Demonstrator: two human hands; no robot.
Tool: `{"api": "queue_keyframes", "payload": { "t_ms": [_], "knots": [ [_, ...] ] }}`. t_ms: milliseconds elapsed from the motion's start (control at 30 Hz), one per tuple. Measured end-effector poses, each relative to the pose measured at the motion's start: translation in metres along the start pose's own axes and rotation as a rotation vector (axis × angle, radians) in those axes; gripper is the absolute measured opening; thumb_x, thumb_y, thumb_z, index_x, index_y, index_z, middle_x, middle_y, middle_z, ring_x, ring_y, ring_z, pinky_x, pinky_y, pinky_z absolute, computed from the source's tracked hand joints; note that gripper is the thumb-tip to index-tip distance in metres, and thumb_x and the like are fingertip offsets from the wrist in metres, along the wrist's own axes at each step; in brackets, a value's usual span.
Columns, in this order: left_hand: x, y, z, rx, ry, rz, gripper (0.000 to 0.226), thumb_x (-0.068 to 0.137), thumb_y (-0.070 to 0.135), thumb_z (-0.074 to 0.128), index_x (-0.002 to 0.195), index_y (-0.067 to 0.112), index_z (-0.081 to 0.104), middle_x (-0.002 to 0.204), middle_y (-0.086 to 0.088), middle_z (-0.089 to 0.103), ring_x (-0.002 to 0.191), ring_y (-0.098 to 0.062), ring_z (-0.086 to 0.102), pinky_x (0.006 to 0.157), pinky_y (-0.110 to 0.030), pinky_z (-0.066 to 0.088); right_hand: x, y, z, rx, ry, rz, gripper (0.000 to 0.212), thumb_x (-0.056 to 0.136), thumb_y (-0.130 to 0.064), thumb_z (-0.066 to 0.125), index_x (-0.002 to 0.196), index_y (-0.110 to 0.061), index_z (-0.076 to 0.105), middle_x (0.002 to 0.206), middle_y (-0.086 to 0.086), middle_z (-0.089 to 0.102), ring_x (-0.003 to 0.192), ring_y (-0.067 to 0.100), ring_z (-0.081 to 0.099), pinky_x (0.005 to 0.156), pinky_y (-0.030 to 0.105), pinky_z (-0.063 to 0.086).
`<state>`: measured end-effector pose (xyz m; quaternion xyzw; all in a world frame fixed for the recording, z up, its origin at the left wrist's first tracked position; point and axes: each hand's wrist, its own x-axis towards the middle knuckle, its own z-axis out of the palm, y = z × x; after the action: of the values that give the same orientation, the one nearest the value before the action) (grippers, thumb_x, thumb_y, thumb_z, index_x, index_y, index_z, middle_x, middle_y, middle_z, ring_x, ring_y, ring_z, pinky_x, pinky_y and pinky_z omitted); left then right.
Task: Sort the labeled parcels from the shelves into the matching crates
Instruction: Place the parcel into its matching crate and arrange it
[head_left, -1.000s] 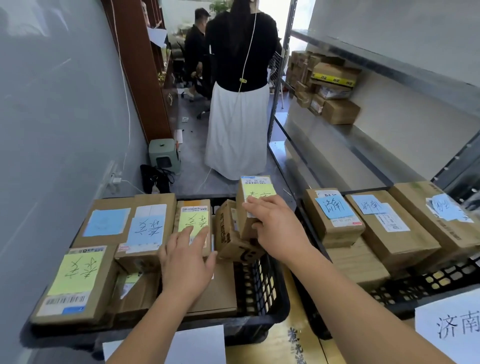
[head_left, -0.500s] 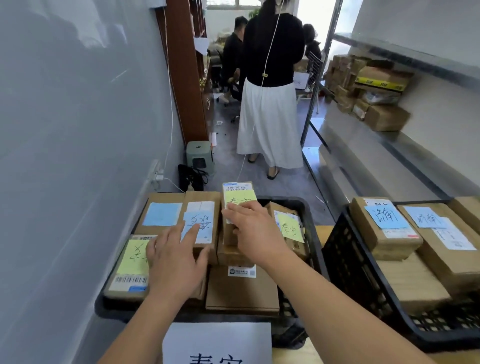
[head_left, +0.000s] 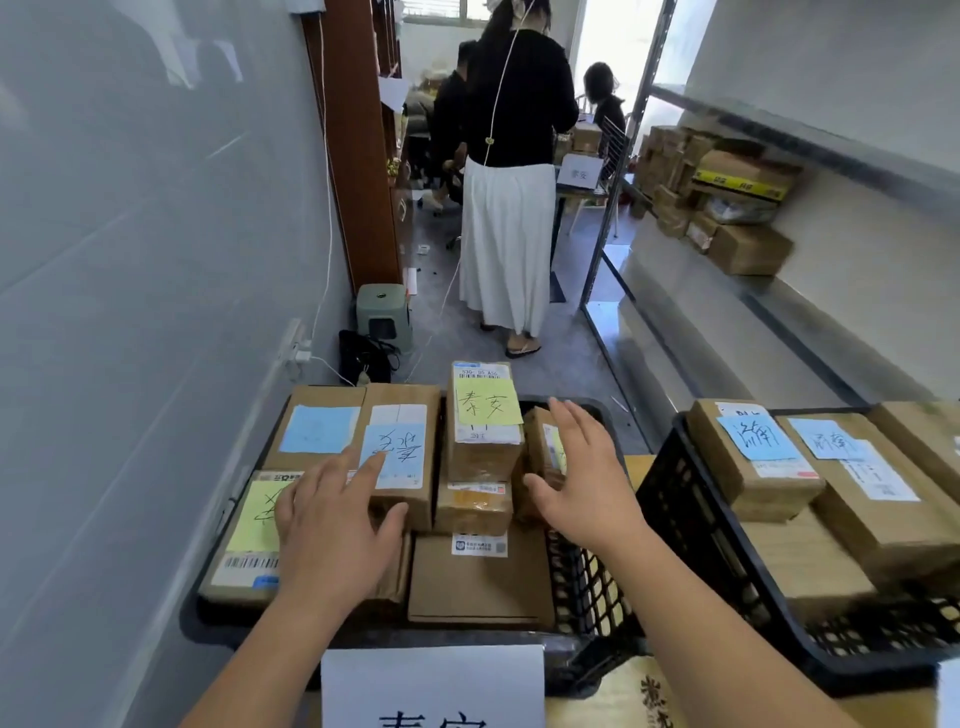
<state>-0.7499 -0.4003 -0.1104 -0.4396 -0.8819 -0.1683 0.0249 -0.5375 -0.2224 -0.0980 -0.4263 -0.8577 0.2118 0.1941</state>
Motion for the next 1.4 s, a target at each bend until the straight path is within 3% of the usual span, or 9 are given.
{"api": "queue_keyframes", "payload": {
  "t_ms": [133, 267, 333, 467, 567, 967, 1233, 1333, 1400],
  "knots": [
    [-0.002, -0.001, 0.003, -0.012, -0.009, -0.003, 0.064, 0.089, 0.056, 0.061, 0.148, 0.035, 0.045, 0.154, 0.000, 0.044, 0.142, -0.025, 0.034, 0.114, -0.050, 0.026, 0.001, 0.029, 0.012, -0.184, -0.182, 0.175, 0.107, 0.088, -0.041, 0.075, 0.164, -0.018, 0.002, 0.171, 0.001, 0.004, 0.157, 0.021, 0.004, 0.127, 0.035, 0.015],
    [-0.004, -0.002, 0.005, 0.003, -0.018, 0.001, 0.064, 0.089, 0.057, 0.062, 0.147, 0.035, 0.046, 0.154, 0.000, 0.044, 0.142, -0.025, 0.034, 0.114, -0.050, 0.026, 0.003, 0.033, 0.026, -0.317, -0.219, 0.144, 0.074, 0.089, -0.032, 0.073, 0.150, -0.018, 0.035, 0.156, 0.001, 0.034, 0.146, 0.026, 0.029, 0.121, 0.039, 0.028],
    [-0.006, -0.003, 0.006, -0.002, -0.018, -0.002, 0.064, 0.089, 0.056, 0.063, 0.147, 0.035, 0.047, 0.153, 0.000, 0.044, 0.142, -0.026, 0.034, 0.114, -0.051, 0.026, 0.004, 0.033, 0.033, -0.302, -0.194, 0.144, 0.067, 0.091, -0.019, 0.067, 0.149, -0.021, 0.035, 0.155, -0.001, 0.036, 0.142, 0.026, 0.034, 0.116, 0.041, 0.033],
    [-0.010, -0.007, 0.009, -0.004, -0.025, -0.011, 0.064, 0.089, 0.056, 0.062, 0.146, 0.034, 0.047, 0.154, 0.002, 0.044, 0.142, -0.026, 0.033, 0.114, -0.052, 0.027, 0.002, 0.028, 0.048, -0.362, -0.194, 0.047, 0.075, 0.095, -0.010, 0.059, 0.157, -0.037, 0.025, 0.169, -0.007, 0.015, 0.154, 0.029, 0.013, 0.122, 0.059, 0.018],
    [-0.013, -0.010, 0.011, -0.016, -0.020, -0.009, 0.063, 0.088, 0.055, 0.064, 0.145, 0.033, 0.048, 0.152, 0.001, 0.046, 0.140, -0.026, 0.034, 0.113, -0.052, 0.028, 0.001, 0.019, 0.053, -0.360, -0.216, 0.062, 0.079, 0.097, -0.005, 0.056, 0.159, -0.040, 0.021, 0.170, -0.012, 0.009, 0.156, 0.031, 0.003, 0.120, 0.065, 0.009],
    [-0.015, -0.011, 0.011, -0.040, -0.029, 0.002, 0.063, 0.088, 0.055, 0.065, 0.145, 0.034, 0.048, 0.151, 0.002, 0.047, 0.140, -0.024, 0.034, 0.114, -0.052, 0.028, 0.000, 0.020, 0.055, -0.431, -0.189, 0.113, 0.078, 0.100, -0.011, 0.055, 0.160, -0.041, 0.014, 0.171, -0.013, 0.006, 0.154, 0.028, 0.007, 0.113, 0.059, 0.025],
    [-0.015, -0.013, 0.010, -0.049, -0.037, 0.010, 0.063, 0.088, 0.056, 0.064, 0.145, 0.035, 0.048, 0.149, 0.003, 0.049, 0.138, -0.023, 0.036, 0.113, -0.050, 0.029, -0.009, 0.025, 0.044, -0.428, -0.145, 0.097, 0.074, 0.097, -0.006, 0.049, 0.160, -0.036, 0.023, 0.169, -0.013, 0.017, 0.154, 0.025, 0.016, 0.118, 0.053, 0.026],
    [-0.016, -0.012, 0.010, -0.034, -0.041, 0.014, 0.062, 0.088, 0.055, 0.064, 0.144, 0.035, 0.049, 0.149, 0.003, 0.049, 0.139, -0.023, 0.037, 0.113, -0.050, 0.029, -0.010, 0.026, 0.043, -0.506, -0.098, 0.014, 0.069, 0.096, -0.009, 0.051, 0.158, -0.031, 0.031, 0.167, -0.007, 0.028, 0.151, 0.027, 0.028, 0.122, 0.050, 0.019],
    [-0.017, -0.012, 0.009, -0.033, -0.041, 0.015, 0.061, 0.088, 0.055, 0.064, 0.144, 0.034, 0.050, 0.150, 0.003, 0.049, 0.139, -0.023, 0.037, 0.113, -0.050, 0.029, -0.010, 0.028, 0.043, -0.521, -0.090, 0.003, 0.070, 0.093, -0.009, 0.055, 0.157, -0.029, 0.036, 0.165, -0.005, 0.034, 0.147, 0.029, 0.034, 0.120, 0.051, 0.023]
  ]
}}
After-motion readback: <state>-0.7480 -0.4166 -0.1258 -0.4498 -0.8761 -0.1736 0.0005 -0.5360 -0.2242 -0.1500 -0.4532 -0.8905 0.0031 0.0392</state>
